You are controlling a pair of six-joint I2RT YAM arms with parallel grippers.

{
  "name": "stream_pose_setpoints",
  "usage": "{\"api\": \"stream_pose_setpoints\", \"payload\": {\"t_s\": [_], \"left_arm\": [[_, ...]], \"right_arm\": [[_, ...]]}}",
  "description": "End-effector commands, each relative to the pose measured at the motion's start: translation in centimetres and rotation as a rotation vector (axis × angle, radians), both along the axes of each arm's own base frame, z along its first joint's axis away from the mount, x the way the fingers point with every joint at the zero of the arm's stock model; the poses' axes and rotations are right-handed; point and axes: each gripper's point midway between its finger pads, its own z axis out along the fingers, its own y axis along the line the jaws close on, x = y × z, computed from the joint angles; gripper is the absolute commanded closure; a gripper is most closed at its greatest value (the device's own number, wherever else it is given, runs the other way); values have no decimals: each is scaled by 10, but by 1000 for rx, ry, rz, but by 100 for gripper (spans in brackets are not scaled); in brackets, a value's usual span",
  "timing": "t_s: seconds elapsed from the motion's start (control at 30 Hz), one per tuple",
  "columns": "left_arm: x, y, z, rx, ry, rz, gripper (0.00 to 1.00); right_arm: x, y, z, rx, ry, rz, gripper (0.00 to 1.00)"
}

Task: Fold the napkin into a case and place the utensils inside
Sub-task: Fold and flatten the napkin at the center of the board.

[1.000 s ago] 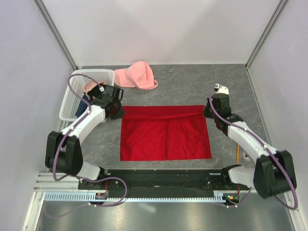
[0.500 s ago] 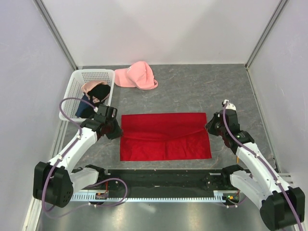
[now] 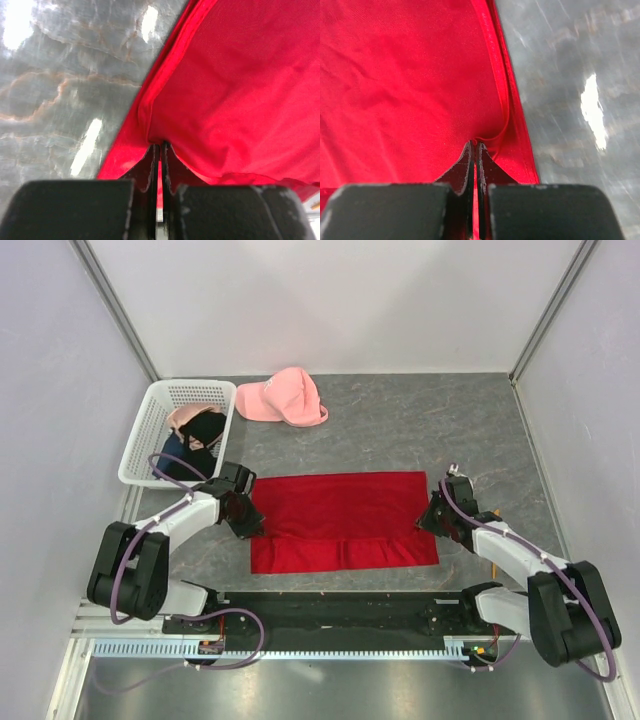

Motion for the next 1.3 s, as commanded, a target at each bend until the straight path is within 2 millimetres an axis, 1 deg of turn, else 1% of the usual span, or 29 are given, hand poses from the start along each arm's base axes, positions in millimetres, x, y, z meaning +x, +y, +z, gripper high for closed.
{"api": "stream_pose_setpoints", "payload": {"t_s": [0.0, 0.03, 0.1, 0.13, 0.17, 0.2, 0.23, 0.27, 0.3, 0.33, 0.37, 0.4, 0.43, 0.47, 0.5, 0.53, 0.57, 0.6, 0.67, 0.7, 0.77, 0.8, 0.83, 0.87, 0.93, 0.97, 1.07, 1.2, 1.27], "left_arm": [[20, -4, -9, -1, -17, 51, 98], [23, -4, -12, 6, -6, 49, 98], [30, -4, -12, 29, -14, 31, 98], [38, -4, -10, 37, -28, 29, 98], [42, -1, -7, 57, -41, 32, 98], [47, -2, 0, 59, -48, 27, 98], [50, 1, 4, 80, -63, 28, 98], [54, 2, 15, 90, -96, 24, 98], [58, 1, 25, 89, -127, 19, 98], [58, 2, 33, 94, -145, 14, 98], [59, 3, 48, 101, -194, 11, 98], [58, 3, 58, 103, -222, 10, 98], [53, 5, 63, 110, -227, 3, 98], [51, 5, 77, 94, -268, 6, 98], [47, 5, 81, 88, -278, 3, 98], [41, 4, 84, 77, -278, -10, 98], [38, 4, 92, 63, -300, -11, 98], [33, 5, 93, 58, -299, -14, 98], [24, 2, 96, 33, -294, -28, 98], [19, 1, 98, 17, -303, -34, 98], [12, -2, 96, -4, -297, -45, 98], [5, -4, 93, -22, -282, -55, 98], [0, -7, 90, -32, -271, -60, 98], [-6, -6, 83, -30, -250, -64, 98], [-12, -9, 77, -31, -235, -67, 98], [-18, -8, 70, -25, -214, -67, 98], [-25, -11, 56, -3, -174, -73, 98], [-30, -14, 43, 9, -130, -89, 98], [-31, -10, 35, 38, -119, -76, 98]], "right_arm": [[28, -9, -5, -43, -65, -59, 100], [31, -11, -11, -57, -51, -62, 100], [43, -15, -10, -93, -65, -61, 100], [46, -22, -15, -120, -50, -76, 100], [55, -22, -10, -124, -61, -76, 100], [58, -22, -8, -125, -57, -71, 100], [57, -22, -7, -129, -49, -62, 100], [59, -22, -2, -131, -58, -58, 100], [63, -22, 9, -131, -88, -59, 100], [60, -25, 12, -146, -81, -56, 100], [61, -27, 20, -159, -96, -62, 100], [62, -29, 34, -160, -131, -65, 100], [56, -31, 37, -170, -124, -62, 100], [57, -31, 46, -167, -142, -62, 100], [56, -32, 59, -159, -175, -66, 100], [51, -32, 61, -158, -166, -65, 100], [48, -30, 65, -144, -169, -60, 100], [45, -29, 72, -131, -187, -57, 100], [36, -28, 71, -118, -165, -52, 100], [34, -28, 75, -114, -174, -53, 100], [24, -29, 69, -111, -145, -57, 100], [20, -28, 70, -102, -146, -55, 100], [16, -27, 66, -94, -134, -51, 100], [13, -26, 65, -87, -125, -47, 100], [4, -26, 59, -78, -90, -50, 100], [1, -26, 56, -76, -79, -55, 100], [-5, -29, 49, -69, -59, -102, 100], [-12, -35, 37, -84, -10, -143, 100], [-15, -40, 31, -97, 5, -182, 100]]}}
